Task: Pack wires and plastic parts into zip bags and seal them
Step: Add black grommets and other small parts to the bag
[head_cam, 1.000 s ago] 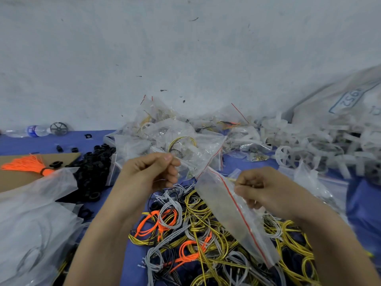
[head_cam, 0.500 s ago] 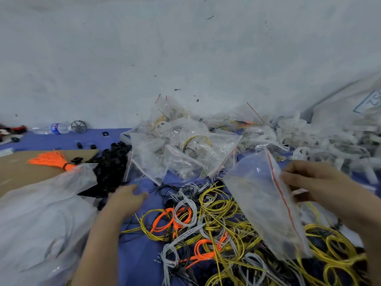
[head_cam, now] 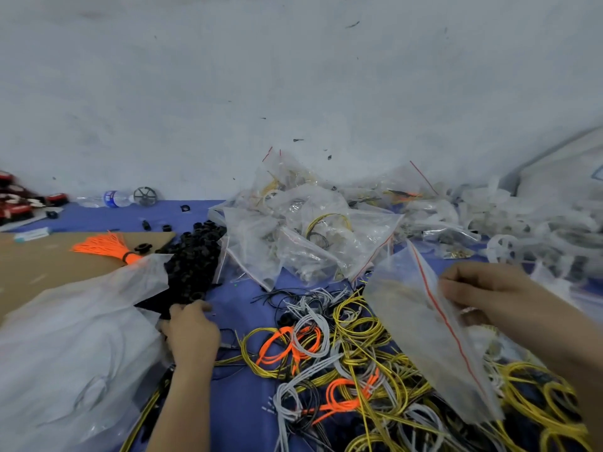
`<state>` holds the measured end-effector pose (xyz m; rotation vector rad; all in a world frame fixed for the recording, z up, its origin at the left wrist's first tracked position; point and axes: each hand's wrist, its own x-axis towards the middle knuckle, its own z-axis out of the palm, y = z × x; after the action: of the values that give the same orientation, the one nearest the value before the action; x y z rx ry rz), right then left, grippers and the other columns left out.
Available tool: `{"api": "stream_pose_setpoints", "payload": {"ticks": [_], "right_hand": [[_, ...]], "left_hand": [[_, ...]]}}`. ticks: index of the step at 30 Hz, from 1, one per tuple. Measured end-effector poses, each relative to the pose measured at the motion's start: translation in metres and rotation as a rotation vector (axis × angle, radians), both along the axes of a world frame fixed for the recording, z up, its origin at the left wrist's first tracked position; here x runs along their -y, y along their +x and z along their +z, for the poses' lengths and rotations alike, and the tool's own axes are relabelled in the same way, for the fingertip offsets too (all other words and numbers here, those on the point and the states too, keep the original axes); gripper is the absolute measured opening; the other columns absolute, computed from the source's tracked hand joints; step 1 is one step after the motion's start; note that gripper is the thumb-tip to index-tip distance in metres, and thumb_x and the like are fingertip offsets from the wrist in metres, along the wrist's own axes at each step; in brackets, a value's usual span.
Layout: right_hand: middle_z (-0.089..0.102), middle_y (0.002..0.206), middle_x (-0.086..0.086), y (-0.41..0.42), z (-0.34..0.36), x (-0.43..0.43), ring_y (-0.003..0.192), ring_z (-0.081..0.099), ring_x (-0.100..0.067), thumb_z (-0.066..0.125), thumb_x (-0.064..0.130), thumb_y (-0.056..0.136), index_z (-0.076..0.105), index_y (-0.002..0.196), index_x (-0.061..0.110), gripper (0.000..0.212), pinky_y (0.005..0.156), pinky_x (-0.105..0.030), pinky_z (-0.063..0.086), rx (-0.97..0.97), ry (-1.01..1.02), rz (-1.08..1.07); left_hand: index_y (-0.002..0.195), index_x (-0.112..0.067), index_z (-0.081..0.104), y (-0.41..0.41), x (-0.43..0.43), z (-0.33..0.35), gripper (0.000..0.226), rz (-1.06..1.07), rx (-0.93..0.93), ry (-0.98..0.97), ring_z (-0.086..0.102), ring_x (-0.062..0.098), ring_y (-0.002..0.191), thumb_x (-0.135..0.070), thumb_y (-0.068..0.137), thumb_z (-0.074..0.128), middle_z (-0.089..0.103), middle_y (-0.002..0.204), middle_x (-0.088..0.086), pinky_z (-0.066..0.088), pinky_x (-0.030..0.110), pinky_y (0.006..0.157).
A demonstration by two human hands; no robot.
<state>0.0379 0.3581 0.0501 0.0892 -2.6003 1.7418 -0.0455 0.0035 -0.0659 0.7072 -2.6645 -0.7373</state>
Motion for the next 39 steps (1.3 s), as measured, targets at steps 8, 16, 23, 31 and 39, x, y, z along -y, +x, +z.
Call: {"api": "stream_pose_setpoints", "payload": {"ticks": [8,16,23,31,39], "right_hand": [[0.051,0.053,0.002,0.0,0.002,0.022,0.048,0.048,-0.008,0.051,0.004,0.094,0.055,0.064,0.009,0.031,0.049,-0.018,0.041,-0.004,-0.038,0.068],[0.052,0.053,0.002,0.004,0.003,0.043,0.051,0.048,-0.009,0.053,0.006,0.092,0.056,0.063,0.012,0.031,0.053,-0.02,0.043,-0.087,-0.118,0.101],[0.053,0.057,0.002,0.009,0.009,0.045,0.057,0.05,-0.012,0.053,0.01,0.094,0.059,0.066,0.011,0.028,0.056,-0.019,0.044,-0.076,-0.15,0.142],[0.052,0.066,-0.006,0.014,0.014,0.045,0.063,0.047,-0.014,0.05,0.008,0.095,0.058,0.072,0.007,0.024,0.059,-0.02,0.043,-0.052,-0.167,0.17],[0.056,0.057,-0.003,0.014,0.011,0.049,0.051,0.05,-0.011,0.054,0.013,0.094,0.06,0.068,0.01,0.027,0.053,-0.02,0.042,-0.141,0.05,0.112]], "left_hand": [[0.069,-0.02,0.072,0.045,-0.091,0.117,0.041,-0.635,-0.381,0.62,0.042,0.009,0.054,-0.004,0.092,0.041,0.058,0.066,-0.004,0.037,0.02,0.052],[0.08,-0.013,0.071,0.076,-0.158,0.108,0.019,-0.981,-0.106,0.527,0.061,0.025,0.075,-0.027,0.088,0.063,0.067,0.083,0.015,0.048,0.044,0.079],[0.075,-0.015,0.069,0.072,-0.153,0.106,0.018,-0.981,-0.092,0.759,0.034,0.01,0.052,-0.026,0.088,0.063,0.044,0.063,0.002,0.03,0.023,0.055],[0.054,-0.014,0.062,0.072,-0.152,0.112,0.038,-1.01,-0.012,1.084,0.029,0.012,0.047,-0.008,0.09,0.052,0.035,0.048,-0.001,0.028,0.02,0.044],[0.062,-0.021,0.068,0.073,-0.152,0.109,0.03,-1.037,-0.056,0.836,0.027,0.009,0.045,-0.03,0.089,0.059,0.032,0.048,-0.008,0.027,0.02,0.045]]}}
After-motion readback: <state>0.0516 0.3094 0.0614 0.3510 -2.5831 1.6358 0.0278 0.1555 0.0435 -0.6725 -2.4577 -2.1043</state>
